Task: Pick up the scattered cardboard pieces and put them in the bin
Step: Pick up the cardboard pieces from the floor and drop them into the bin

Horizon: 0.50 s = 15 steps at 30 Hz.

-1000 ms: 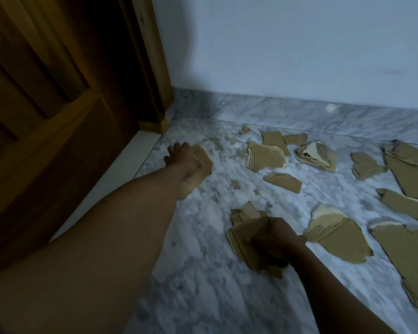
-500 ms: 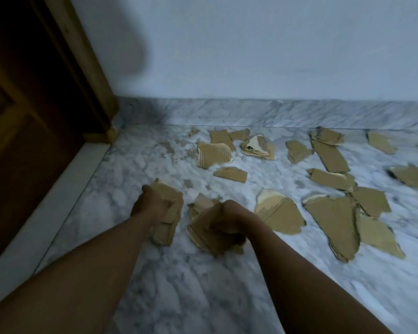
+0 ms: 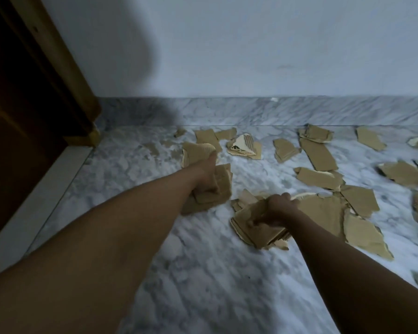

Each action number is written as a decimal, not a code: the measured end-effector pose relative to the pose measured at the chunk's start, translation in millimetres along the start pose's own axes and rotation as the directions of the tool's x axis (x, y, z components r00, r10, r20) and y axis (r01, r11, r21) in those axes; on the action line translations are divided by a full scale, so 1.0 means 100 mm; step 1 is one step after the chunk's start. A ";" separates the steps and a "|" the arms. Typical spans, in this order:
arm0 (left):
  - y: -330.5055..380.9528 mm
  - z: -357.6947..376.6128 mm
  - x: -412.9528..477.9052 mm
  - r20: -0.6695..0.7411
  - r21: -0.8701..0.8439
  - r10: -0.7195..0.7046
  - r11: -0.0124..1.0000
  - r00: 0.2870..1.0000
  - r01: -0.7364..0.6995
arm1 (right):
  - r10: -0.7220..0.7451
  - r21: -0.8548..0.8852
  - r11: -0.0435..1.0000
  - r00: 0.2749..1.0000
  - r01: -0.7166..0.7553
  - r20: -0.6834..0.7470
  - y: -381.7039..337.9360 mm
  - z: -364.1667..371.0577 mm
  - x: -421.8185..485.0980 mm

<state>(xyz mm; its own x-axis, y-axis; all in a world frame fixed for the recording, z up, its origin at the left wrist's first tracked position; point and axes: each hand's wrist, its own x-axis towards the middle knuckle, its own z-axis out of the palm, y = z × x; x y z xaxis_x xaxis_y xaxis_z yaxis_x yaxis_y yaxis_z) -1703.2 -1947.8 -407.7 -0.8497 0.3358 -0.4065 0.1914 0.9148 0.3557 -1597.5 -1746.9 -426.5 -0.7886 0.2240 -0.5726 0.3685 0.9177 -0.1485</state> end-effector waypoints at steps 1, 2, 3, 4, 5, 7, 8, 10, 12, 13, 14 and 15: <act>0.05 0.01 0.10 0.025 0.043 -0.004 0.999 1.000 0.003 | 0.001 0.012 1.000 1.000 -0.001 0.010 0.03 0.02 0.06; 0.08 0.02 0.19 0.044 0.105 -0.004 0.994 0.999 -0.001 | -0.007 0.026 1.000 1.000 0.007 0.018 0.05 0.03 0.10; 0.10 0.04 0.26 0.063 0.170 -0.009 0.985 0.998 -0.002 | -0.013 0.036 0.999 1.000 0.012 0.018 0.08 0.05 0.16; 0.10 0.05 0.32 0.080 0.221 -0.006 0.975 0.997 -0.012 | -0.005 0.045 0.999 1.000 0.005 0.016 0.10 0.06 0.19; 0.10 0.05 0.36 0.094 0.245 -0.001 0.969 0.996 -0.022 | 0.008 0.050 0.999 0.999 -0.010 0.032 0.11 0.07 0.22; 0.08 0.06 0.39 0.088 0.219 0.014 0.975 0.996 -0.033 | 0.022 0.076 0.997 0.997 -0.027 0.069 0.11 0.07 0.29; 0.06 0.08 0.39 0.075 0.178 0.014 0.984 0.997 -0.027 | 0.020 0.067 0.997 0.995 -0.026 0.094 0.10 0.05 0.30; 0.04 0.12 0.34 0.066 0.090 -0.010 0.996 0.998 0.004 | 0.014 0.061 0.998 0.990 -0.023 0.141 0.07 0.02 0.28; 0.03 0.14 0.31 0.063 0.024 -0.036 0.999 0.997 0.035 | 0.013 0.050 0.999 0.990 -0.020 0.142 0.07 -0.01 0.26; 0.01 0.14 0.32 0.058 0.007 -0.044 0.999 0.997 0.044 | 0.001 0.041 0.999 0.992 -0.006 0.126 0.07 -0.01 0.25; 0.01 0.10 0.33 0.045 -0.007 -0.040 0.999 0.998 0.040 | -0.009 0.050 0.999 0.994 0.004 0.112 0.08 -0.01 0.23; 0.00 0.05 0.35 0.031 -0.028 -0.052 0.998 0.998 0.052 | -0.018 0.053 0.999 0.995 0.013 0.098 0.09 0.01 0.25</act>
<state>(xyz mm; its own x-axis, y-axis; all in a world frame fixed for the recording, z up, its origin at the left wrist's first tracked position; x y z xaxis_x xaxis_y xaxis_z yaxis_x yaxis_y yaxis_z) -1730.7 -1934.3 -426.2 -0.8430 0.2949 -0.4499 0.1327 0.9245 0.3574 -1613.1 -1733.3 -442.6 -0.7431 0.1737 -0.6463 0.3835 0.9020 -0.1985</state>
